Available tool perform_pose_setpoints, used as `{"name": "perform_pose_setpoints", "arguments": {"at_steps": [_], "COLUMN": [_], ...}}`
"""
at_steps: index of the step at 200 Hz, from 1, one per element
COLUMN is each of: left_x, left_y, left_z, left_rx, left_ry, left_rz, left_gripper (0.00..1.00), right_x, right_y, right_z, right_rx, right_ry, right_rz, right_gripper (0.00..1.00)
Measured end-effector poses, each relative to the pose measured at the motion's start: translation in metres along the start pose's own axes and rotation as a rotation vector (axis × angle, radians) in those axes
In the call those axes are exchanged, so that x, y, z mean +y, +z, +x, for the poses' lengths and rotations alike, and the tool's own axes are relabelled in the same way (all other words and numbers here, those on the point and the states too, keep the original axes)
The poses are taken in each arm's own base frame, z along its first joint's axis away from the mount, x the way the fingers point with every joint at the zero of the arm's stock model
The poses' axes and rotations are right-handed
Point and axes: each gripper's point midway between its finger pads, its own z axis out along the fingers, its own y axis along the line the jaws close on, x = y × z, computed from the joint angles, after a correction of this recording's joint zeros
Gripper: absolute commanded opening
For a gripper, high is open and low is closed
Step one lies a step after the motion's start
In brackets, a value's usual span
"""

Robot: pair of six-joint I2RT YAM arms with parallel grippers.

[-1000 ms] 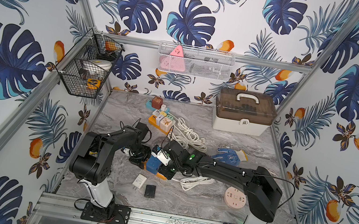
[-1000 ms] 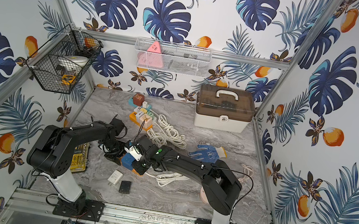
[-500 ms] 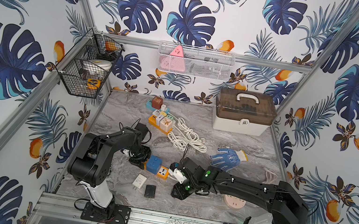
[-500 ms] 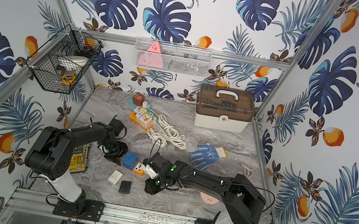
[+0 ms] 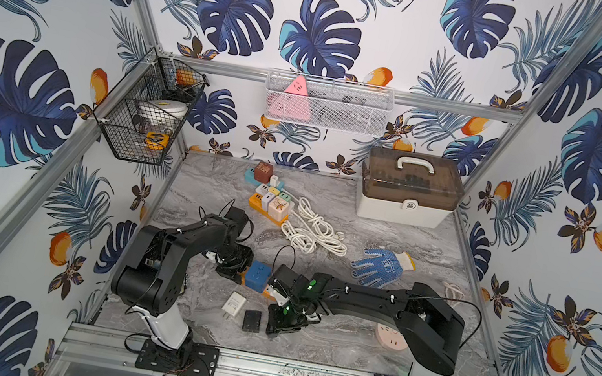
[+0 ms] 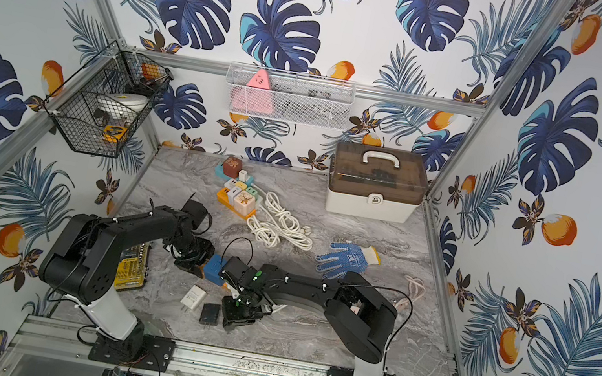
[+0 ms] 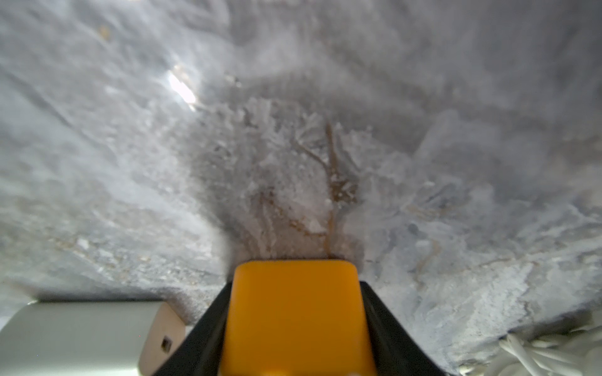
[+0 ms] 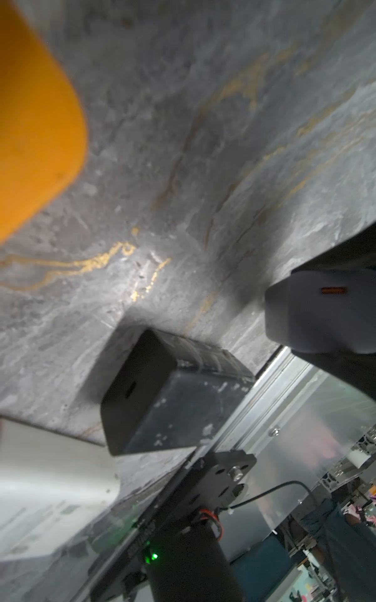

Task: Pull the plug off the socket
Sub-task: Place the plug at the center of the board.

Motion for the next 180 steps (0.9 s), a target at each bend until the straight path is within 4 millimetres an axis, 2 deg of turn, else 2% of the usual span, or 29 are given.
{"name": "perform_pose_setpoints", "arguments": {"at_steps": [22, 44, 80, 120, 140, 153, 180], "left_x": [0.0, 0.0, 0.0, -0.001, 0.0, 0.0, 0.0], "left_y": [0.0, 0.0, 0.0, 0.0, 0.0, 0.0, 0.002], "left_z": [0.0, 0.001, 0.001, 0.001, 0.001, 0.001, 0.002], "left_rx": [0.001, 0.004, 0.003, 0.003, 0.003, 0.004, 0.012], "left_ry": [0.001, -0.002, -0.015, -0.015, -0.015, -0.015, -0.018], "left_rz": [0.003, 0.007, 0.008, 0.009, 0.008, 0.007, -0.001], "left_gripper": [0.0, 0.0, 0.0, 0.0, 0.0, 0.0, 0.0], "right_x": [0.002, 0.004, 0.003, 0.012, 0.018, 0.018, 0.006], "right_y": [0.003, 0.004, -0.005, -0.041, -0.064, -0.074, -0.075], "right_z": [-0.003, -0.007, -0.011, -0.019, -0.025, -0.032, -0.052], "right_rx": [0.004, 0.002, -0.028, -0.128, -0.201, -0.249, -0.331], "right_ry": [0.039, 0.043, 0.04, -0.049, -0.153, -0.244, -0.448], "right_rz": [0.009, 0.021, 0.051, 0.051, 0.051, 0.07, 0.142], "right_gripper": [0.52, 0.63, 0.69, 0.75, 0.85, 0.87, 0.9]}}
